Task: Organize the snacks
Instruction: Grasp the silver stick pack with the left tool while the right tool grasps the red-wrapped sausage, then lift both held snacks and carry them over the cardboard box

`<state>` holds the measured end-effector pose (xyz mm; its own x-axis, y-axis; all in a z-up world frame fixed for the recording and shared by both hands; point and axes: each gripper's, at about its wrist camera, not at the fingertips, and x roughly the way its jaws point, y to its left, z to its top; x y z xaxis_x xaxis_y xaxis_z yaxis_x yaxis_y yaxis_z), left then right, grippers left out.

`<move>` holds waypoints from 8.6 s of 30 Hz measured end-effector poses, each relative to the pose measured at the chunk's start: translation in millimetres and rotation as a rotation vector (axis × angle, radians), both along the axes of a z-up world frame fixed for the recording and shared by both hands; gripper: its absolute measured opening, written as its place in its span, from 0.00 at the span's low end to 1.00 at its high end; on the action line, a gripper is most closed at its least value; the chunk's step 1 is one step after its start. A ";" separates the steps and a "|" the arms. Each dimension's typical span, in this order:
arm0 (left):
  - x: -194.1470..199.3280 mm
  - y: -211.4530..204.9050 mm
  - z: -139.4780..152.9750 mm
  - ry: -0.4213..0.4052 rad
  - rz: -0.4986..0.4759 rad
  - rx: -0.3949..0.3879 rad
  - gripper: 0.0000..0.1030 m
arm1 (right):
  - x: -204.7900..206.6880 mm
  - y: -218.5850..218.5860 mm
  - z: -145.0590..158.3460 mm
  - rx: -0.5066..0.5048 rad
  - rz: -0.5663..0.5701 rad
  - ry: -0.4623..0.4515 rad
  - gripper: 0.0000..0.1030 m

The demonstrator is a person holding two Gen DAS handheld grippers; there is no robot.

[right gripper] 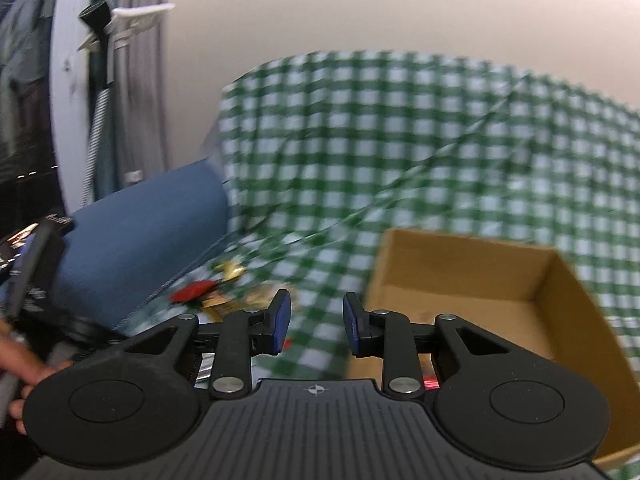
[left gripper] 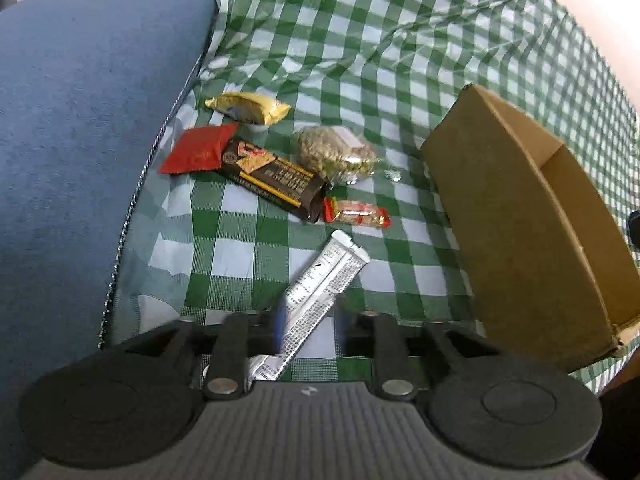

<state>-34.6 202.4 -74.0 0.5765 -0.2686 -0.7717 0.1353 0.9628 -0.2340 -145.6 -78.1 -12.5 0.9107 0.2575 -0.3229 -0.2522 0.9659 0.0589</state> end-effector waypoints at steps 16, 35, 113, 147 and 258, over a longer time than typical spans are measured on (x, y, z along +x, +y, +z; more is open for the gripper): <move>18.3 -12.4 -25.9 0.126 0.003 0.110 0.56 | 121.7 96.2 -58.1 -0.059 0.014 0.217 0.48; 20.9 -22.5 -26.1 0.133 -0.043 0.178 0.54 | 190.1 124.5 -108.4 -0.133 0.130 0.335 0.51; -12.3 -27.7 -11.6 0.156 -0.098 0.137 0.27 | 17.3 89.8 -94.0 -0.085 0.200 0.365 0.17; -16.8 -60.8 -21.6 0.177 -0.156 0.287 0.34 | 3.1 82.4 -130.0 -0.193 0.186 0.447 0.18; -44.3 -241.3 176.6 -0.482 -0.185 -0.077 0.26 | 9.3 -186.1 -40.9 0.127 -0.293 -0.030 0.17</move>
